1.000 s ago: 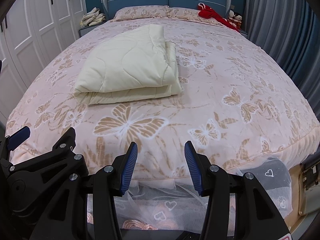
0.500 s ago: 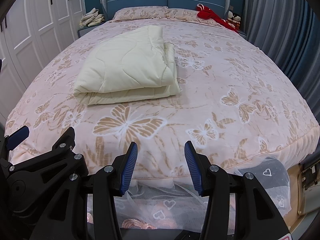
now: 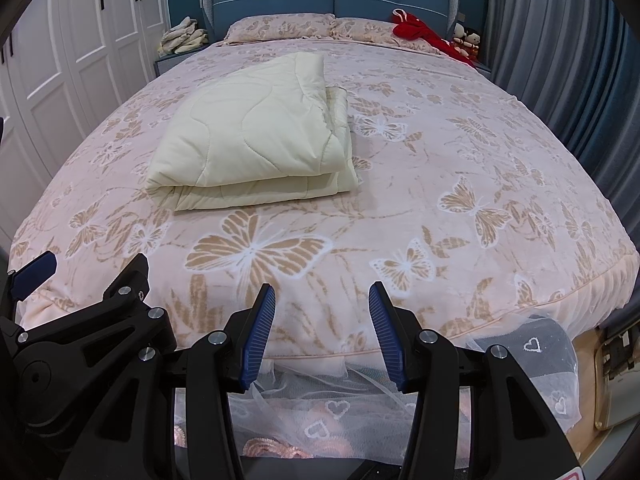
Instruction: Fold large clothes
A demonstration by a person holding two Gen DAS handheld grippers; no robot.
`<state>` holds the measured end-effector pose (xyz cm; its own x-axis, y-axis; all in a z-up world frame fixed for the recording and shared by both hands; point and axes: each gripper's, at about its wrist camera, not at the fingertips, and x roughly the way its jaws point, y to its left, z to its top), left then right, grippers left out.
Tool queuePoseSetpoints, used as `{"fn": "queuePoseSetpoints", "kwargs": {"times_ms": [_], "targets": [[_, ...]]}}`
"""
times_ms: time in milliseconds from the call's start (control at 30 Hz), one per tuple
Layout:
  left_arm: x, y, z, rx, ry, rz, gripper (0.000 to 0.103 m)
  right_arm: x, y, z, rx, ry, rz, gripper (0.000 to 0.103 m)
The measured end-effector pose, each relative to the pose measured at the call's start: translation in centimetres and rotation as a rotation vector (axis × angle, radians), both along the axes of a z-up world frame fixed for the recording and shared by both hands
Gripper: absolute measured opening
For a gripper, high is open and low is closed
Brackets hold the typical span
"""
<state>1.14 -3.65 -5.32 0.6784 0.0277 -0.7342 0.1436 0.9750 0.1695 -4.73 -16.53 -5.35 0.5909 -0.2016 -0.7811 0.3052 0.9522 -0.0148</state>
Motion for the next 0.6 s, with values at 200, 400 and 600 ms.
{"fn": "queuePoseSetpoints", "kwargs": {"times_ms": [200, 400, 600], "targets": [[0.09, 0.03, 0.45, -0.007, 0.008, 0.001, 0.091, 0.0, 0.09, -0.04, -0.001, -0.001, 0.001, 0.049], [0.03, -0.02, 0.34, -0.005, 0.008, 0.001, 0.091, -0.02, 0.07, -0.04, -0.002, -0.001, 0.001, 0.049], [-0.05, -0.09, 0.27, -0.001, -0.003, -0.001, 0.091, -0.05, -0.06, -0.06, -0.003, -0.002, 0.001, 0.049]]}}
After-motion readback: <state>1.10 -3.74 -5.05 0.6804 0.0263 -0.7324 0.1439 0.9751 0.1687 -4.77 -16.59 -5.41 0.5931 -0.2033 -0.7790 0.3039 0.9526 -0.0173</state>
